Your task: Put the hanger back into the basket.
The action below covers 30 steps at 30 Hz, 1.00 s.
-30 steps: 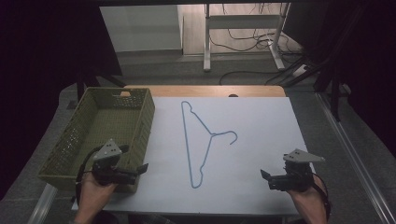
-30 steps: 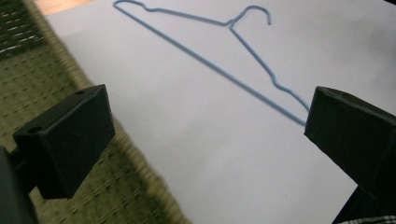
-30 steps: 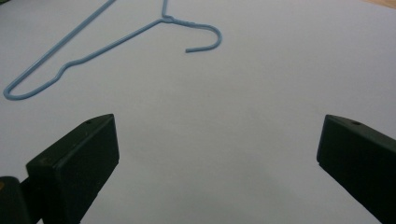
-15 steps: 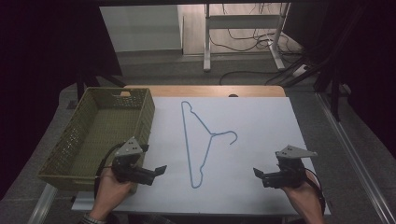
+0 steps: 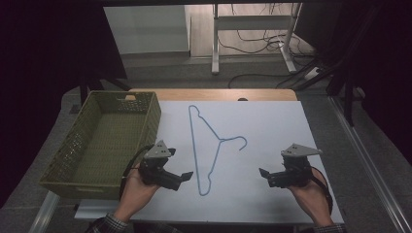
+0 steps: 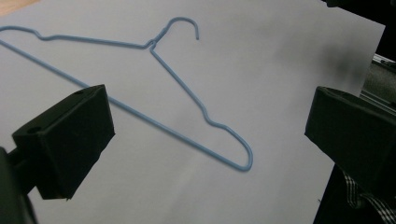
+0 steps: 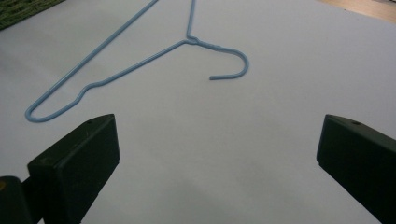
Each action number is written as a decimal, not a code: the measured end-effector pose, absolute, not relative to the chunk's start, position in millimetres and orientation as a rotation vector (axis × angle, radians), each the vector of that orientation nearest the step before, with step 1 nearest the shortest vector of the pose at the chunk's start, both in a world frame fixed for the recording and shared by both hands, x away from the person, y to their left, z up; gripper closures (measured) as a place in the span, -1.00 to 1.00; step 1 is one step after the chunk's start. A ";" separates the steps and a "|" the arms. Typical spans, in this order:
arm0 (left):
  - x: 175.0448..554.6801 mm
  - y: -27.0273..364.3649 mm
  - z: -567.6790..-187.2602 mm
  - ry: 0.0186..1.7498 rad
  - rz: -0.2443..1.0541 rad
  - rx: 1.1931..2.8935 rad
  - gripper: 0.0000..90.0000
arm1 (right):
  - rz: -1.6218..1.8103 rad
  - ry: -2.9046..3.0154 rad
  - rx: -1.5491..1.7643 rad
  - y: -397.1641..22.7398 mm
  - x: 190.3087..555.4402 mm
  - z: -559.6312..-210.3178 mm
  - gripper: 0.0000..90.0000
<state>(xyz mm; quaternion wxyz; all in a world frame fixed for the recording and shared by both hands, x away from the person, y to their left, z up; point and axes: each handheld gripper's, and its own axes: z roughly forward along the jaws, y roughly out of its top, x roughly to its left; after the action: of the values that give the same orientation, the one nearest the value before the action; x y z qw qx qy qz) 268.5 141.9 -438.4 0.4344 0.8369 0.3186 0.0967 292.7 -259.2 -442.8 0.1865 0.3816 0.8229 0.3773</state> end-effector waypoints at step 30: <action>334.2 111.5 -478.3 0.833 0.208 2.135 -0.96 | 1.005 2.392 1.176 -211.4 392.4 -463.7 -1.00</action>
<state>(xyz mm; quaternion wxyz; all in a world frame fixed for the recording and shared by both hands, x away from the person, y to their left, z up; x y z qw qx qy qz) 334.2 111.5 -478.3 0.4078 0.8471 0.3306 0.0825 392.4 -211.4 -463.7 0.1459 0.4085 0.8307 0.3489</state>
